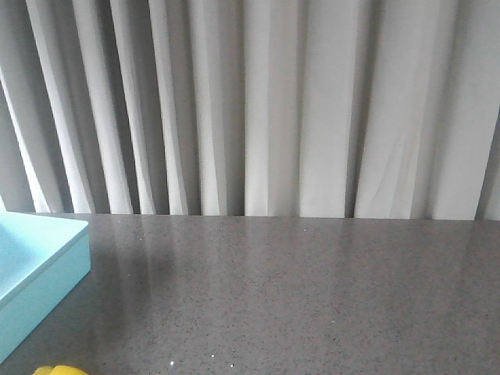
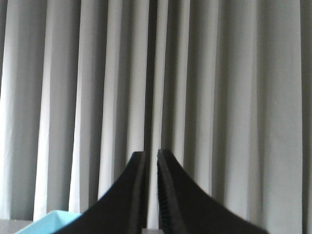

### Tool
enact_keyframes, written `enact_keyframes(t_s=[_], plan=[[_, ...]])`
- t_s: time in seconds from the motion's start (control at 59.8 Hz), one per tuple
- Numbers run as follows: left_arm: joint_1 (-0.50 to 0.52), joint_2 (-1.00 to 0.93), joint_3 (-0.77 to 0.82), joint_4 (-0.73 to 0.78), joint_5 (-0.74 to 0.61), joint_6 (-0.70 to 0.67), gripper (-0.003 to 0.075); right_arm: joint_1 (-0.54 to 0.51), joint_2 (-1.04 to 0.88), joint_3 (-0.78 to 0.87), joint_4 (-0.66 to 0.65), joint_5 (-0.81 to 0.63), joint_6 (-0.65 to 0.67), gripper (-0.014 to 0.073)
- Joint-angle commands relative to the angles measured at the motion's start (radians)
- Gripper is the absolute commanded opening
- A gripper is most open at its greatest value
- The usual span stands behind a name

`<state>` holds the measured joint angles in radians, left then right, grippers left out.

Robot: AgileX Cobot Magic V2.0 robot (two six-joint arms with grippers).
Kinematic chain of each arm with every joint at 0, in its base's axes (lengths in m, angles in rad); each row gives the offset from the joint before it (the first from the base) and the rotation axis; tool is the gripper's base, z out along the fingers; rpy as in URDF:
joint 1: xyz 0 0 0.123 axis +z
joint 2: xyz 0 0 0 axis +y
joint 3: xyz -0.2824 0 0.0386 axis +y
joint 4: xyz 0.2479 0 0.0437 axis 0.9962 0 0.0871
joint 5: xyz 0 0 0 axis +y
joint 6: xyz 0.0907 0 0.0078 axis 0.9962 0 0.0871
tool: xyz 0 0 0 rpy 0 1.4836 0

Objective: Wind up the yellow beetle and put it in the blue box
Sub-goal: 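Raise the left gripper and move it above the beetle beside the box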

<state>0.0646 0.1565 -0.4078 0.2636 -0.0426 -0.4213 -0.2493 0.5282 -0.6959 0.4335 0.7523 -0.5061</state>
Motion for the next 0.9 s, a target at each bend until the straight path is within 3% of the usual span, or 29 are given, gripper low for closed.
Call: enact_keyframes(t_s=[0.0,0.184,0.267,0.318,0.418,0.568,0.635,0.702,0.886], plan=[[-0.008,0.103,-0.141,0.003,-0.021,-0.009,0.0111,-0.001,0.005,-0.028,0.02,-0.058,-0.005,-0.0001],[-0.008,0.261,-0.309,0.003,0.135,0.058,0.0175,-0.001,0.005,-0.028,0.02,-0.058,-0.005,-0.0001],[-0.008,0.311,-0.373,-0.042,0.23,0.177,0.0191,-0.001,0.005,-0.028,0.02,-0.058,-0.005,-0.0001],[-0.008,0.337,-0.398,-0.147,0.254,0.284,0.0194,-0.001,0.005,-0.028,0.02,-0.058,-0.005,-0.0001],[-0.007,0.371,-0.435,-0.459,0.292,0.635,0.0197,-0.001,0.005,-0.028,0.02,-0.058,-0.005,-0.0001],[-0.007,0.422,-0.454,-1.039,0.375,1.375,0.0204,-0.001,0.005,-0.028,0.02,-0.058,-0.005,-0.0001],[-0.007,0.448,-0.471,-1.118,0.391,1.547,0.0204,-0.001,0.005,-0.028,0.021,-0.058,-0.005,-0.0001],[-0.007,0.481,-0.491,-1.112,0.42,1.617,0.0206,-0.001,0.005,-0.028,0.021,-0.058,-0.005,-0.0001],[-0.007,0.64,-0.549,-1.019,0.456,1.62,0.0216,-0.001,0.005,-0.028,0.021,-0.058,-0.005,-0.0001]])
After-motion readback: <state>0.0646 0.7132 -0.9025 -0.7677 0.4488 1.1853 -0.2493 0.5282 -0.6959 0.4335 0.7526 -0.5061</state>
